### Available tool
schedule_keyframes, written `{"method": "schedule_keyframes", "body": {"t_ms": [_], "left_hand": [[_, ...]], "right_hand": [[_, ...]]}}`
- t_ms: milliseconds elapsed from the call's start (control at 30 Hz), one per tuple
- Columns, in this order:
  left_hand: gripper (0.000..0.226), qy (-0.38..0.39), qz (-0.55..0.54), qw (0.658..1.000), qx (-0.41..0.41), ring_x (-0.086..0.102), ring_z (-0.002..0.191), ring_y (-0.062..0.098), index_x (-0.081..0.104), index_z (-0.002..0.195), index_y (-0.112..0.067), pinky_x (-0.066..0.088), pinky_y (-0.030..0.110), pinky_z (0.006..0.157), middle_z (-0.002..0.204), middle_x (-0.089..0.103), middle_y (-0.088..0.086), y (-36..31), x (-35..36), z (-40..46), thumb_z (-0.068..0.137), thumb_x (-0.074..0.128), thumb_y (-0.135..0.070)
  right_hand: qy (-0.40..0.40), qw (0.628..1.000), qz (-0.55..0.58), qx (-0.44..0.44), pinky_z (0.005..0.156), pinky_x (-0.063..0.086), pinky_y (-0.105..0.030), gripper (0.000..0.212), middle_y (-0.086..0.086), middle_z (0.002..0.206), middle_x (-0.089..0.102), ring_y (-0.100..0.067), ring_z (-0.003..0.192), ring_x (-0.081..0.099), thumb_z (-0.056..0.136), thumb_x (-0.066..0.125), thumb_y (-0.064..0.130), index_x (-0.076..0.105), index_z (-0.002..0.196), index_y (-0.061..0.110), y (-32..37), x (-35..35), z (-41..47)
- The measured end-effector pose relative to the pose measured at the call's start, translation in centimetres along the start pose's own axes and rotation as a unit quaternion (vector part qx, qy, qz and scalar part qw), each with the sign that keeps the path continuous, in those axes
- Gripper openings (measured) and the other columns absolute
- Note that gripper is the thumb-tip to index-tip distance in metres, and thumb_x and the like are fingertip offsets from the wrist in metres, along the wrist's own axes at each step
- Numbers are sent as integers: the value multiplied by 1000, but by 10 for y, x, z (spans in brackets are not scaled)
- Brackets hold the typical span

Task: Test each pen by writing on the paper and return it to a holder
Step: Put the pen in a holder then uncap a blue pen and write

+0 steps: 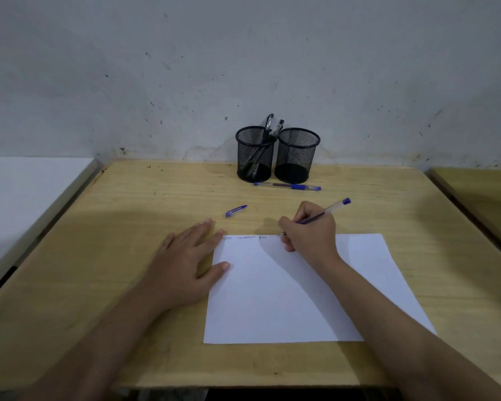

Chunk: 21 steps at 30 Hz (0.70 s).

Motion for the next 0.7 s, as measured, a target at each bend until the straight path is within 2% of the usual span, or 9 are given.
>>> {"method": "schedule_keyframes", "body": {"t_ms": [167, 433, 700], "left_hand": [[77, -7, -8, 1000, 0, 8, 142, 3, 26, 141, -41, 8, 40, 114, 155, 9, -17, -2, -1, 0, 70, 22, -72], [74, -28, -9, 1000, 11, 16, 142, 8, 32, 139, -39, 18, 47, 114, 154, 18, -12, 0, 0, 1, 72, 26, -70], [75, -20, -19, 1000, 3, 12, 142, 6, 30, 140, -41, 10, 42, 114, 155, 16, -14, -1, 0, -1, 71, 26, -71]], "right_hand": [[22, 999, -3, -28, 42, 44, -29, 22, -18, 55, 49, -22, 45, 53, 75, 59, -9, 39, 65, -7, -4, 3, -3], [38, 999, -11, -28, 41, 45, -26, 28, -14, 53, 47, -22, 43, 55, 74, 60, -9, 40, 60, 6, -5, 5, 1], [18, 999, -4, -28, 41, 41, -26, 28, -14, 56, 42, -25, 46, 50, 72, 58, -11, 39, 60, 6, -4, 5, 0]]}}
Point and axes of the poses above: each hand's wrist, its own z-axis towards the middle knuckle, its own x-axis out of the palm, y = z × x, the point moved 2 cm from there along z, towards the middle knuckle
